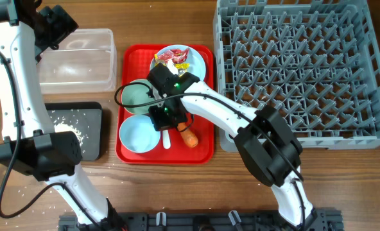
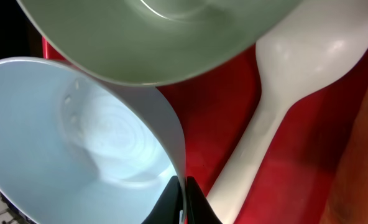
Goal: Sort waste into correct bins and load items into the dishwasher rack
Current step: 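Lift the light-blue bowl and carry it into the rack with the right gripper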
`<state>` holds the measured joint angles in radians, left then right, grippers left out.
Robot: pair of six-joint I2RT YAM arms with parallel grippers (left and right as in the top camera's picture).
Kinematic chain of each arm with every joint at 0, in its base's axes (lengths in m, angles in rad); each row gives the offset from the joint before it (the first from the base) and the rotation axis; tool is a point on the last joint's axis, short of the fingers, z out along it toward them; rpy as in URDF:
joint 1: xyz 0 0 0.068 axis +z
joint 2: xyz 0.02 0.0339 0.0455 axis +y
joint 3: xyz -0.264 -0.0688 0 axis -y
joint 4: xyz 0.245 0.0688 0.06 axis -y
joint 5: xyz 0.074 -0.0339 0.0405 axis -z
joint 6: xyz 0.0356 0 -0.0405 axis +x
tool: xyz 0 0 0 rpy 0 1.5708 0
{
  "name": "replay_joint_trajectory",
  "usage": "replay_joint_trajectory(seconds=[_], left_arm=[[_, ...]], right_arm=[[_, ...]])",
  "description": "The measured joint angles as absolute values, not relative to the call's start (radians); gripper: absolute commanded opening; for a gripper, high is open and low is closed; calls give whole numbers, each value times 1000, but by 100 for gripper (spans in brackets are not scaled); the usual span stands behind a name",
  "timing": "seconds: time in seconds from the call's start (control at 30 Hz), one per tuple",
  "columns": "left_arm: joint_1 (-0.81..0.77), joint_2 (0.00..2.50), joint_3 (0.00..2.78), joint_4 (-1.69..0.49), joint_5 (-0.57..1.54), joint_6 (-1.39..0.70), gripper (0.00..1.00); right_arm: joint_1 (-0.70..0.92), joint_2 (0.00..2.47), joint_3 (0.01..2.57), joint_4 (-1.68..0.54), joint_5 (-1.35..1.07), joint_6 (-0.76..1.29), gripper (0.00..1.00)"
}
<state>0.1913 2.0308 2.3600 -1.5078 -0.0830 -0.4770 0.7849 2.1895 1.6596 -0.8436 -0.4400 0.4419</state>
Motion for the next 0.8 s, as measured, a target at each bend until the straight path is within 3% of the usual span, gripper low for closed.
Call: replay_joint_trajectory(seconds=[0.2,0.5,0.8], left_arm=[[191,2031,2360,-1519,-83,-477,100],[191,2031,2360,-1520,-80,-477,100],[191,2031,2360,-1519,-80,-477,100]], right_arm=[[787,2194,1725,-920,-401,451,4],[757,1943,1802,-1053,-9,407,4],[375,1853,1808,-978,685,364,4]])
